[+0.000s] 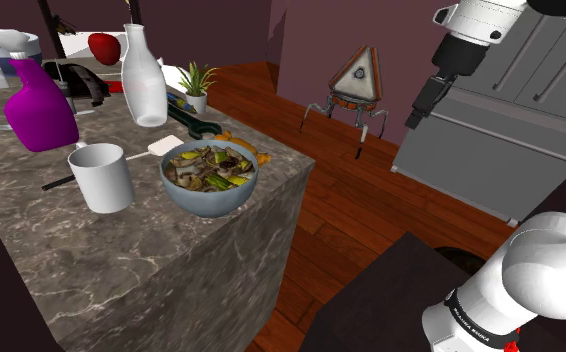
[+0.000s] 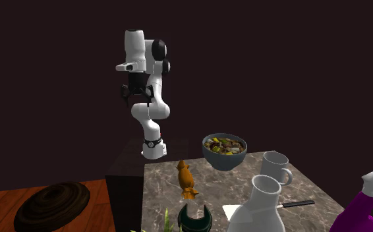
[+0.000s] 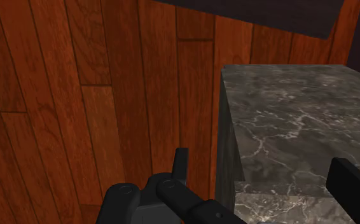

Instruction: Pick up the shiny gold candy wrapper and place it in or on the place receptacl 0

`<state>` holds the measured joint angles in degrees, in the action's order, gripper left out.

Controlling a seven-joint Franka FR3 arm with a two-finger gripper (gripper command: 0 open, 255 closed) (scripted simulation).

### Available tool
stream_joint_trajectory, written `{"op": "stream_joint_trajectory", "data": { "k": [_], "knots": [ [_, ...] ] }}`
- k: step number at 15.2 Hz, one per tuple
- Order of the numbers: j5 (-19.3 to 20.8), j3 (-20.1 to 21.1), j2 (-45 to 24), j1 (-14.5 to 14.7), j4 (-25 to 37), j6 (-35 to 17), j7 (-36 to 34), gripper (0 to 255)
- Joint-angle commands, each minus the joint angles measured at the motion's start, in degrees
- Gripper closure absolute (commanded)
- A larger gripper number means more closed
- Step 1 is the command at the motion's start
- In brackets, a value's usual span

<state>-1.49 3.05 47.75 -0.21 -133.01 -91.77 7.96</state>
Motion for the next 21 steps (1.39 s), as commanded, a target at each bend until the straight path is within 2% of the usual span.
{"op": "stream_joint_trajectory", "data": {
  "k": [1, 7, 12, 21],
  "knots": [
    [0.0, 0.0, 0.0, 0.0, 0.0, 0.0, 0.0, 0],
    [-1.5, 5.5, -10.7, 0.7, 3.7, -6.5, -5.1, 0],
    [-1.2, 10.0, -20.7, 0.7, 8.8, -10.8, -9.6, 0],
    [4.1, 17.0, -40.5, 1.1, 22.6, -14.9, -19.0, 0]
  ]
}}
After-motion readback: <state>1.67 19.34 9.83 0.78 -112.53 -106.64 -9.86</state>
